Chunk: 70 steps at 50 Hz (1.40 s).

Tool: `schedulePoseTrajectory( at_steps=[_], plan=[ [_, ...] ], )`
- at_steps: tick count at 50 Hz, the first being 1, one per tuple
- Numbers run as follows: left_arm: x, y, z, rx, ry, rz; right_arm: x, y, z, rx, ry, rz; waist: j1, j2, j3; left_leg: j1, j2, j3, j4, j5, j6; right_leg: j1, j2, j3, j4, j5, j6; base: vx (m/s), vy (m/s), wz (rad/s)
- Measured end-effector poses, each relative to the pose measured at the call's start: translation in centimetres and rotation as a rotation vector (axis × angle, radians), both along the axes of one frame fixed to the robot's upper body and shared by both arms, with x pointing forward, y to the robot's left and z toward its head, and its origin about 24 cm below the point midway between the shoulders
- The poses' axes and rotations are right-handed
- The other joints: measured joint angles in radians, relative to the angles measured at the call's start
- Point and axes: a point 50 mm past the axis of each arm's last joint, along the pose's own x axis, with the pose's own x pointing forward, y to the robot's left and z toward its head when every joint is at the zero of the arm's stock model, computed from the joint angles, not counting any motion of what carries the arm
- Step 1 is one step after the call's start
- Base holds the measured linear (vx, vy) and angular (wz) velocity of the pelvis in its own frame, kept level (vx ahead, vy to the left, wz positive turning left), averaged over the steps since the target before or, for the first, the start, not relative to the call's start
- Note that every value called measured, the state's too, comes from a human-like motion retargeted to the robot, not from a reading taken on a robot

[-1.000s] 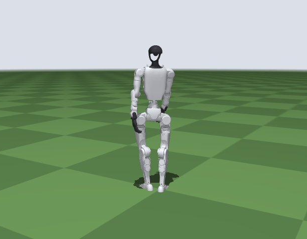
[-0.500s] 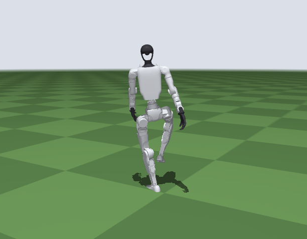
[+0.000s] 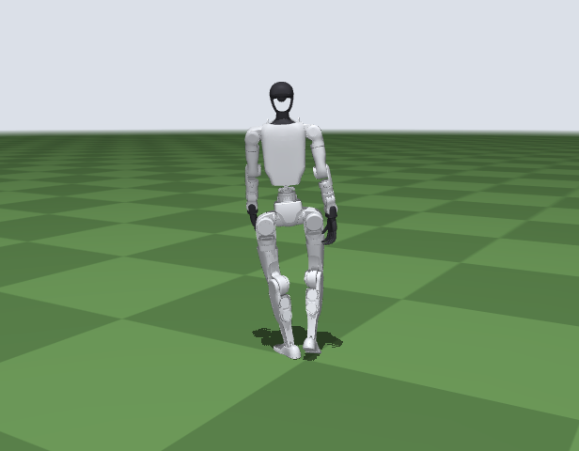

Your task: Upper body actions

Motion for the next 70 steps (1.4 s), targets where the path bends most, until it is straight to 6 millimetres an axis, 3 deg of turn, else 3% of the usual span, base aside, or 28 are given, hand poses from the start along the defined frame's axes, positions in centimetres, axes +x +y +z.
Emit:
schedulePoseTrajectory(
  at_steps=[2,3,5,10,14,17,23,25,28,30,33,36,37,40,44,47,50,55,60,65,70],
  plan=[
    [-2.9,0.1,-0.7,-0.016,0.094,-0.014,1.9,0.5,0.0,0.019,-0.059,0.056,0.031,-0.033,-0.022,0.0,-0.043,0.027,-0.02,0.0,-0.005,0.08,0.004,0.074,-0.165,-0.157,0.056,-0.02,-0.14,-0.56],
    [-4.4,0.1,-1.0,-0.021,0.141,-0.026,2.6,0.7,0.0,0.03,-0.082,0.083,0.048,-0.044,-0.031,0.002,-0.056,0.038,-0.03,0.001,-0.01,0.116,-0.01,0.046,-0.23,-0.247,0.053,-0.01,-0.15,-0.51],
    [-7.3,0.1,-1.4,-0.036,0.235,-0.06,3.7,1.2,0.0,0.05,-0.115,0.137,0.077,-0.066,-0.048,0.009,-0.081,0.052,-0.048,0.002,-0.019,0.156,-0.027,-0.032,-0.346,-0.323,0.042,0.01,-0.16,-0.39],
    [-13.1,0.7,-1.6,-0.031,0.418,-0.134,4.5,1.8,0.1,0.065,-0.127,0.252,0.153,-0.092,-0.089,-0.019,-0.072,0.096,-0.052,0.007,-0.046,0.134,-0.039,-0.043,-0.445,-0.248,0.091,-0.03,-0.23,-0.39],
    [-14.6,0.7,-1.5,-0.05,0.447,-0.098,4.7,1.1,0.1,0.017,-0.139,0.306,0.121,-0.086,-0.03,-0.012,-0.056,0.079,-0.048,0.023,-0.056,0.121,-0.014,0.016,-0.409,-0.274,0.042,-0.15,-0.24,0.18],
    [-14.7,0.9,-1.5,-0.049,0.457,-0.066,2.7,0.0,0.1,-0.04,-0.077,0.273,0.085,-0.072,-0.011,-0.016,-0.038,0.053,-0.047,0.037,-0.065,0.137,-0.003,-0.025,-0.409,-0.286,0.034,-0.14,-0.17,0.42],
    [-14.0,2.3,-1.5,-0.019,0.411,-0.094,-6.2,-2.3,1.2,-0.126,0.256,0.022,0.102,-0.075,-0.043,-0.039,-0.012,0.021,-0.017,0.042,-0.09,0.148,0.006,-0.049,-0.42,-0.298,0.022,0.02,-0.15,0.26],
    [-13.1,3.0,-1.5,-0.001,0.358,-0.105,-8.2,-2.7,1.8,-0.165,0.345,-0.049,0.121,-0.08,-0.036,-0.043,0.0,0.024,0.016,0.028,-0.1,0.152,0.008,-0.05,-0.415,-0.304,0.011,-0.07,-0.15,-0.05],
    [-12.8,4.0,-1.5,0.073,0.295,-0.082,-9.7,-3.7,2.4,-0.25,0.411,-0.088,0.131,-0.082,-0.017,-0.059,0.025,0.033,0.112,0.009,-0.111,0.162,0.005,-0.036,-0.401,-0.317,-0.006,-0.11,-0.1,-0.12],
    [-14.1,4.7,-1.4,0.157,0.308,-0.045,-9.6,-4.1,2.5,-0.297,0.411,-0.095,0.144,-0.09,-0.008,-0.077,0.04,0.055,0.211,0.045,-0.099,0.174,-0.005,-0.016,-0.393,-0.322,-0.015,-0.07,-0.06,-0.32],
    [-17.7,5.5,-1.0,0.233,0.407,-0.024,-6.5,-3.3,1.6,-0.285,0.336,-0.078,0.186,-0.126,0.026,-0.161,0.119,0.08,0.51,0.182,-0.067,0.195,-0.049,0.012,-0.372,-0.329,-0.026,-0.1,-0.1,-0.42],
    [-21.7,5.9,-0.2,0.218,0.548,-0.034,0.7,-0.7,0.4,-0.153,0.155,-0.034,0.227,-0.125,0.093,-0.298,0.257,0.057,0.87,0.314,0.064,0.225,-0.05,0.028,-0.339,-0.345,-0.044,-0.2,-0.19,-0.26],
    [-23.3,5.9,0.3,0.193,0.605,-0.042,3.5,0.4,0.3,-0.089,0.097,-0.011,0.245,-0.122,0.111,-0.361,0.304,0.039,0.995,0.317,0.097,0.237,-0.043,0.038,-0.332,-0.349,-0.053,-0.05,-0.15,-0.41],
    [-28.2,5.0,1.9,0.08,0.799,-0.088,11.6,4.5,1.2,0.104,-0.086,0.042,0.294,-0.09,0.134,-0.579,0.465,-0.023,1.348,0.186,0.112,0.261,0.004,0.053,-0.325,-0.359,-0.087,-0.06,-0.11,-0.29],
    [-33.7,3.1,4.4,-0.064,0.988,-0.147,22.3,8.6,5.3,0.286,-0.433,0.097,0.406,-0.09,0.178,-0.84,0.583,-0.035,1.64,0.089,0.143,0.292,0.016,0.12,-0.314,-0.369,-0.127,0.02,-0.11,-0.8],
    [-36.5,1.9,5.9,-0.118,1.072,-0.153,28.3,10.3,9.8,0.385,-0.671,0.142,0.489,-0.132,0.233,-0.96,0.533,0.045,1.666,0.079,0.144,0.3,-0.053,0.171,-0.279,-0.378,-0.129,-0.02,-0.01,-0.68],
    [-38.0,0.8,6.9,-0.128,1.098,-0.094,32.4,11.3,14.1,0.441,-0.861,0.173,0.538,-0.183,0.307,-1.036,0.463,0.142,1.62,0.082,0.143,0.306,-0.14,0.184,-0.227,-0.393,-0.121,-0.05,0.06,-0.23],
    [-38.3,-0.2,7.1,-0.186,1.119,-0.042,35.6,12.1,18.3,0.464,-1.035,0.169,0.576,-0.228,0.381,-1.086,0.427,0.196,1.569,0.052,0.143,0.294,-0.206,0.214,-0.146,-0.427,-0.119,0.0,0.01,-0.03],
    [-35.3,0.4,5.0,-0.164,0.991,-0.117,35.9,12.1,18.7,0.43,-1.065,0.195,0.567,-0.219,0.36,-1.021,0.458,0.128,1.599,0.034,0.143,0.288,-0.166,0.202,-0.164,-0.425,-0.131,-0.02,-0.07,0.31],
    [-32.5,1.3,3.4,-0.103,0.892,-0.131,33.2,11.8,15.2,0.397,-0.972,0.189,0.496,-0.2,0.226,-0.86,0.477,0.067,1.55,0.083,0.107,0.249,-0.088,0.153,-0.233,-0.401,-0.128,0.03,0.04,0.74],
    [-30.4,2.2,2.3,-0.045,0.806,0.025,28.7,11.3,10.3,0.357,-0.785,0.204,0.386,-0.169,0.123,-0.582,0.389,0.032,1.264,0.115,0.067,0.238,-0.03,0.081,-0.296,-0.375,-0.106,0.06,0.07,0.62]
  ],
)
